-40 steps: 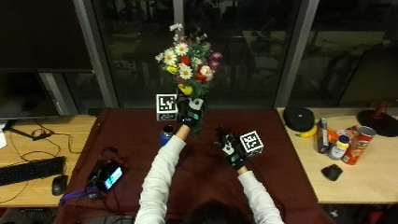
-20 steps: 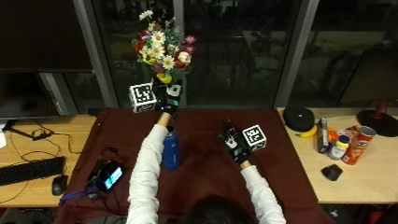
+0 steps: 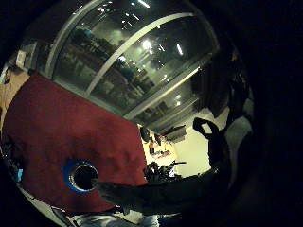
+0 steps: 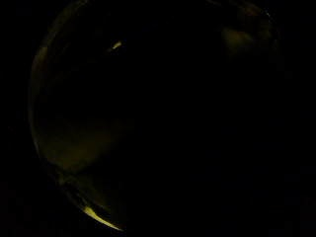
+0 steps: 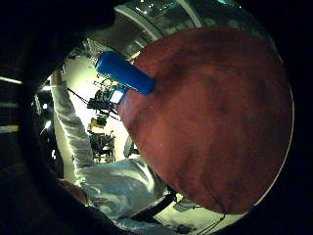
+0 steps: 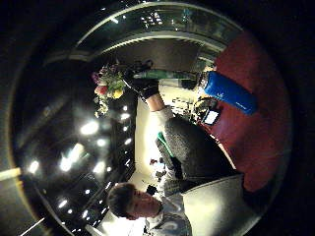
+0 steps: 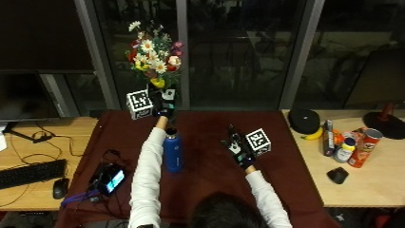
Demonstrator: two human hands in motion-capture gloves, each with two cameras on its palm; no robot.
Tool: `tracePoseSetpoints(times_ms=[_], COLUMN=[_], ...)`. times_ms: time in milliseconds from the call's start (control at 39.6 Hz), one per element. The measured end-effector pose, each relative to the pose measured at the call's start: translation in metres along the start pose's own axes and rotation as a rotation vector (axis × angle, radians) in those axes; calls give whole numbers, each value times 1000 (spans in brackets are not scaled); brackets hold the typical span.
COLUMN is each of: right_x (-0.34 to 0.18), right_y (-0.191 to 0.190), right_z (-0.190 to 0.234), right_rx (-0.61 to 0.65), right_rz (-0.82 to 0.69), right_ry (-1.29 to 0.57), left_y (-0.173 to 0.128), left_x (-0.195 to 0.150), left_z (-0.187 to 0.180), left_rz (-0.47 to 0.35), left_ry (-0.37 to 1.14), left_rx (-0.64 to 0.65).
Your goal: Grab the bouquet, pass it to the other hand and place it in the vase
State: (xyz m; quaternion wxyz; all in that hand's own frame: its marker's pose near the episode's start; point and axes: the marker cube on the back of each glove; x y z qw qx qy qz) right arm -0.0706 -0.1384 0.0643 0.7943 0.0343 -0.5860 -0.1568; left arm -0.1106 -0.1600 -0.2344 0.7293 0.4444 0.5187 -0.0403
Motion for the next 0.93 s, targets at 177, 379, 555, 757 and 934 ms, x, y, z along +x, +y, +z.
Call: tracePoseSetpoints(times_ms=[177,379,555,757,934], right_x=[16,44,82,76,68], right_y=[6,24,32,31,28], right_z=[-2,-5,-16,-15,2], right_rx=[21,50,80,169,86], right_rz=[23,84,114,133,11], right_ry=[5,61,186,238,149], left_y=[29,130,193,190,183], left_x=[-55,-156,-211,-196,-190], left_z=[-9,-45,-71,-81,-88], left_rz=[-253,-423,-510,-481,-463], left_ry=[-72,-111,-111,-170,-205], left_rx=[-104,-543,-639,-637,-633])
